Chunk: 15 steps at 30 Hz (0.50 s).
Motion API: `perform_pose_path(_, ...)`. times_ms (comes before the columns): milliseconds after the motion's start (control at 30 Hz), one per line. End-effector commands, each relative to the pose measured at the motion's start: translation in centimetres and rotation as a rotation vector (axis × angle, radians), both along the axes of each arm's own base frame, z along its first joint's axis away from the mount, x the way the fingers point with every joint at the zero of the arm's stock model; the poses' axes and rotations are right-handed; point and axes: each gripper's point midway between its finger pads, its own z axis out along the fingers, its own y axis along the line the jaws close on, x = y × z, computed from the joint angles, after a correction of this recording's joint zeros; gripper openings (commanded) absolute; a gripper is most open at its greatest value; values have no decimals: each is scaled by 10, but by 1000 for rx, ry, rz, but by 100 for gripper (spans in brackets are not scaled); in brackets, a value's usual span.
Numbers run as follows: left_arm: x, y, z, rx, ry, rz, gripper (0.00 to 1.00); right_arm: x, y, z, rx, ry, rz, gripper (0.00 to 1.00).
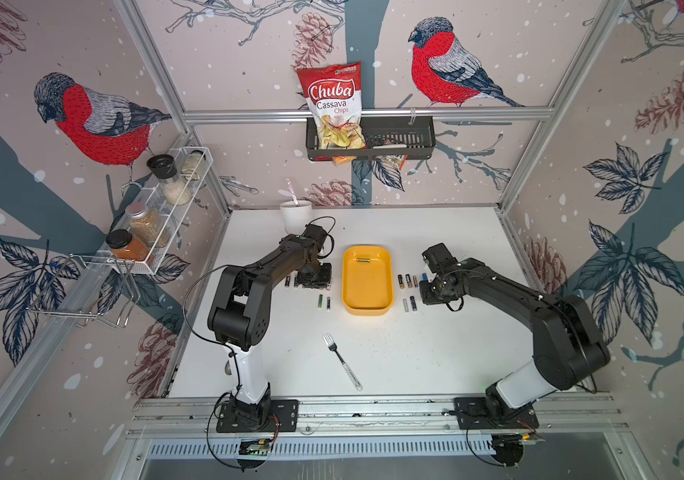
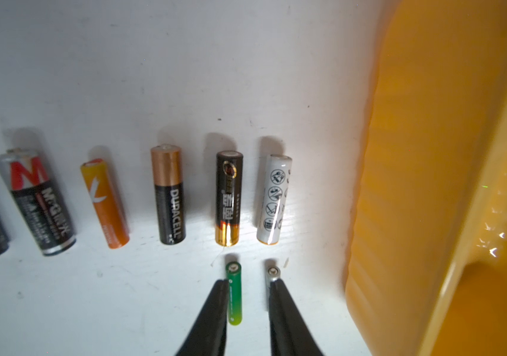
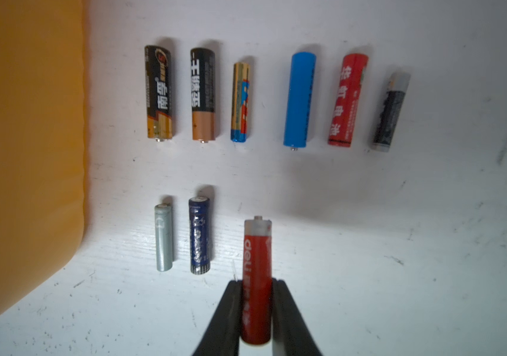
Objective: Take the batteries out of the storage box
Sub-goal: Place the battery at the center of the board.
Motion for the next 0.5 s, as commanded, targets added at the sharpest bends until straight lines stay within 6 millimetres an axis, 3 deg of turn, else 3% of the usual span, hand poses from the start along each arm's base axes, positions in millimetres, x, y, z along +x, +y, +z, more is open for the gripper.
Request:
perform_pose_path(0, -5, 0, 0, -2, 17, -7, 29, -2, 5, -9, 22, 10, -1, 23)
perform_pose_path(467, -7, 1, 0, -1, 17, -4, 28, -4, 12, -27, 37, 44, 8, 23)
